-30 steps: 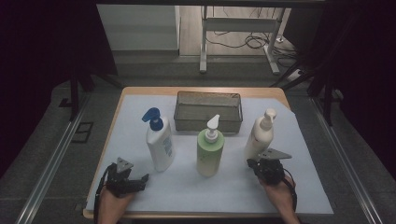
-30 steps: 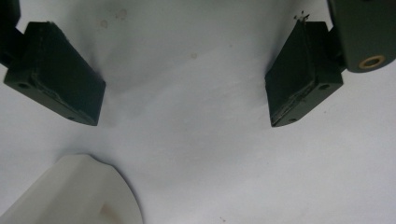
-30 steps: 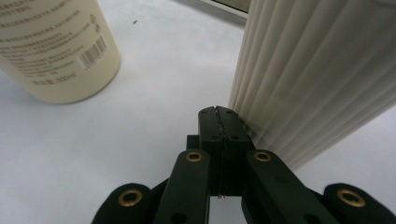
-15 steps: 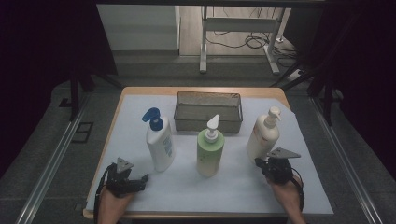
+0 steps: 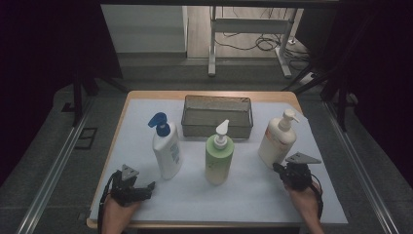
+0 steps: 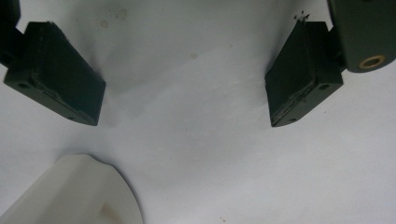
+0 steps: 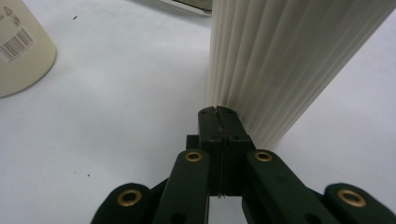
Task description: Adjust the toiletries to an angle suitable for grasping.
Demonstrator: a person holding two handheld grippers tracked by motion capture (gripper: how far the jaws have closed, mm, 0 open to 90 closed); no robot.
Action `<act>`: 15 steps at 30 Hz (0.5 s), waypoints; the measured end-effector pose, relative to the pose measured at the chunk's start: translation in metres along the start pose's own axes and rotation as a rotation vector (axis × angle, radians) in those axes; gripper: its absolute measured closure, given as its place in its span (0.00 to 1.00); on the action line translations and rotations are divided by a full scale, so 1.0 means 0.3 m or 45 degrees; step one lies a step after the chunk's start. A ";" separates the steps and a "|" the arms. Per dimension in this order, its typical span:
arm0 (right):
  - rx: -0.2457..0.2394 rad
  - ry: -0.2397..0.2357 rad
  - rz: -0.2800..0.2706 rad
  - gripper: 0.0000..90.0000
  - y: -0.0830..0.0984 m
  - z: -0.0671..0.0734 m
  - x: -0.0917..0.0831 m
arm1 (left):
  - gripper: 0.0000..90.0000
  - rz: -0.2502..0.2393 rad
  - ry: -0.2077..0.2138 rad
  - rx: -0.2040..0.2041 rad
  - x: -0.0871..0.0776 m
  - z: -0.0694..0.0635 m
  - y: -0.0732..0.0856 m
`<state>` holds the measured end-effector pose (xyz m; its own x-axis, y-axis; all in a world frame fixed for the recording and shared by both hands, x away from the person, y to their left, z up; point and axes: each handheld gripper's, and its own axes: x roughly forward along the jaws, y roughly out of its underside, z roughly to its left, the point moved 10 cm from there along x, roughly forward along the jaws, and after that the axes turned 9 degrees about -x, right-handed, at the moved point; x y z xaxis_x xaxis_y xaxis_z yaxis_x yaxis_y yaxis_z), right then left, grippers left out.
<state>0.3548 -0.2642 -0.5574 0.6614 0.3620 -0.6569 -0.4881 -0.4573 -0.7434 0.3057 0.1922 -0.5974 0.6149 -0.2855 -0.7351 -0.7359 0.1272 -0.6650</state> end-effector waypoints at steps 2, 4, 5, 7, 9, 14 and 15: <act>-0.008 0.003 -0.002 0.94 -0.003 0.005 0.000 | 0.13 0.002 0.000 0.002 0.000 0.000 0.000; -0.013 -0.001 -0.007 0.94 -0.007 0.011 -0.002 | 0.13 0.001 0.000 0.001 0.000 0.000 0.000; -0.012 -0.004 -0.010 0.93 -0.008 0.013 -0.004 | 0.13 0.000 0.000 -0.001 0.000 0.000 0.000; -0.005 -0.016 -0.018 0.90 -0.010 0.018 -0.011 | 0.13 0.002 0.002 0.001 0.000 0.000 0.000; 0.002 -0.023 -0.023 0.88 -0.009 0.022 -0.022 | 0.13 0.002 0.002 0.001 0.000 0.001 0.000; 0.014 -0.026 -0.036 0.79 -0.012 0.021 -0.050 | 0.13 0.001 0.001 0.001 0.000 0.000 0.000; 0.012 -0.025 -0.037 0.76 -0.012 0.021 -0.054 | 0.13 0.001 0.000 0.001 0.000 0.000 0.000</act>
<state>0.3421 -0.2635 -0.5449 0.6642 0.3906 -0.6374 -0.4743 -0.4389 -0.7632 0.3056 0.1923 -0.5974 0.6143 -0.2857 -0.7356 -0.7361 0.1283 -0.6646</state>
